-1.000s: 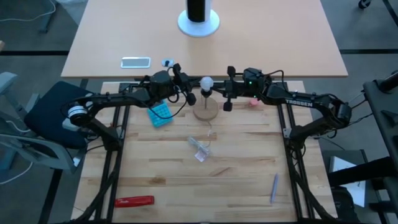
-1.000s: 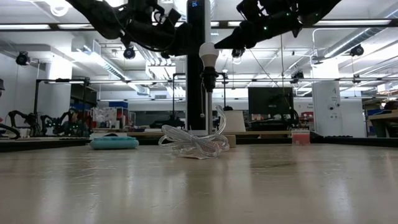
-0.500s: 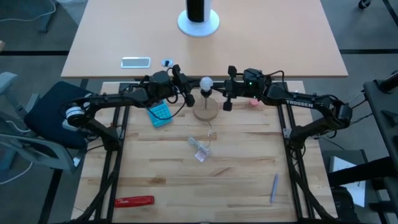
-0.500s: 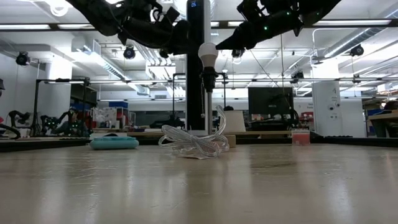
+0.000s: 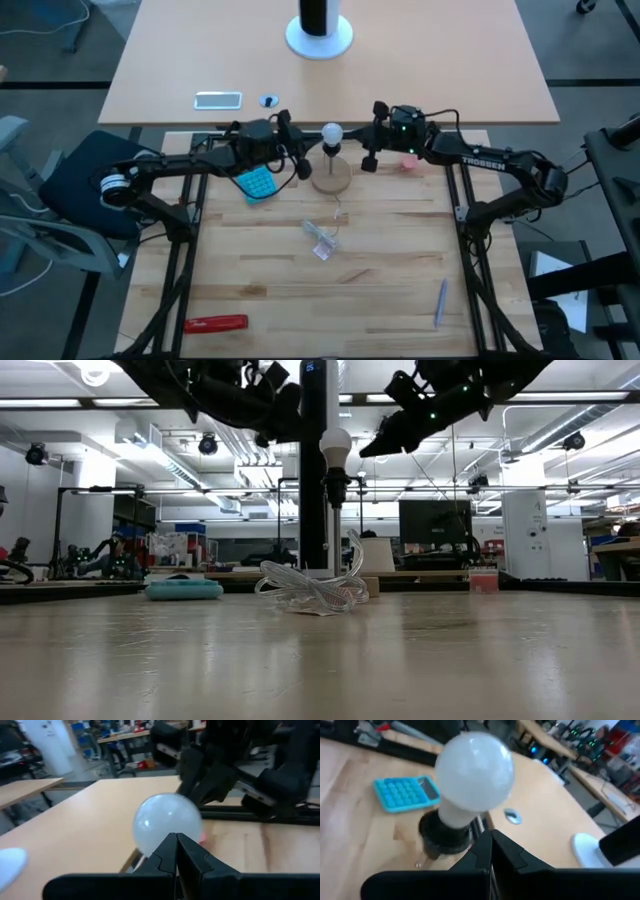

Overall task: Screw lightbulb
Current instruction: Remove the light bulb from the desk lamp

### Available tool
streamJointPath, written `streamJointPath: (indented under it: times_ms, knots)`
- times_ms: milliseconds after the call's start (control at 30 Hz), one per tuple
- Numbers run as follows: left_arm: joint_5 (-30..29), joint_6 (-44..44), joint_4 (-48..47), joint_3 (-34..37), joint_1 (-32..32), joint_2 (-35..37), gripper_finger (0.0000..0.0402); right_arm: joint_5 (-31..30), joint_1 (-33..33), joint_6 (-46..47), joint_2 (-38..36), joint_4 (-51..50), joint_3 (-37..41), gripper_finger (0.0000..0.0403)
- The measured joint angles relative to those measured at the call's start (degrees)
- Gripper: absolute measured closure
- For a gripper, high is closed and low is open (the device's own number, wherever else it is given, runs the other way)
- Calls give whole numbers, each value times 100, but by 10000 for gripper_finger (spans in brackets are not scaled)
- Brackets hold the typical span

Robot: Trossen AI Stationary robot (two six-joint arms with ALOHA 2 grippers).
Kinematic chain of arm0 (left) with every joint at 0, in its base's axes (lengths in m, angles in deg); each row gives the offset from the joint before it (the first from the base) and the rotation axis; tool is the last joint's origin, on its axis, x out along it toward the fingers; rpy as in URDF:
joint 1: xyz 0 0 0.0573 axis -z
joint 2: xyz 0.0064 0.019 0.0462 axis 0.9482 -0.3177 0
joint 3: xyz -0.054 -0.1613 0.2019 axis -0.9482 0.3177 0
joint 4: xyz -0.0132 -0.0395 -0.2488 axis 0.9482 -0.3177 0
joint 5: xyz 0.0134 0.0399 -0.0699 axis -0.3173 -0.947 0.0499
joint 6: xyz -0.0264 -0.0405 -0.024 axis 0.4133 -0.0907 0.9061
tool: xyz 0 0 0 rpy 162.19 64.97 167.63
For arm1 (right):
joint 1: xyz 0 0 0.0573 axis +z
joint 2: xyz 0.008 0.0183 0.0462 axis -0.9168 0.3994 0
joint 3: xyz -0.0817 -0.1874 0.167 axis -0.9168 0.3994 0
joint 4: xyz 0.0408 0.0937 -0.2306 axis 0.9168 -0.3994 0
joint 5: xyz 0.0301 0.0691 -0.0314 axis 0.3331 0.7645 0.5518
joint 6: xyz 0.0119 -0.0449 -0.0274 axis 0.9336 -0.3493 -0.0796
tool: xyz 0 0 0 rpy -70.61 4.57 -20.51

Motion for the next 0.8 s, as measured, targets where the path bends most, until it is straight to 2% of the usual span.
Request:
streamJointPath:
  times_ms: [100, 233, 367, 633, 800]
  knots:
    - [-369, -170, 28, 0, 2, 0, 402, 48, 11, -98, -103, -246, 0, 403]
    - [-821, -537, 401, 0, -94, -24, 402, 544, 21, -137, -150, -249, 0, 403]
    - [-887, -561, 561, 0, -234, -176, 402, 845, 18, -56, -114, 49, 0, 403]
    - [-470, -459, 604, 0, -191, -326, 401, 829, 17, 32, 90, 353, 0, 403]
    - [-90, -399, 442, -2, -161, -311, 401, 552, 18, 32, 91, 331, 0, 403]
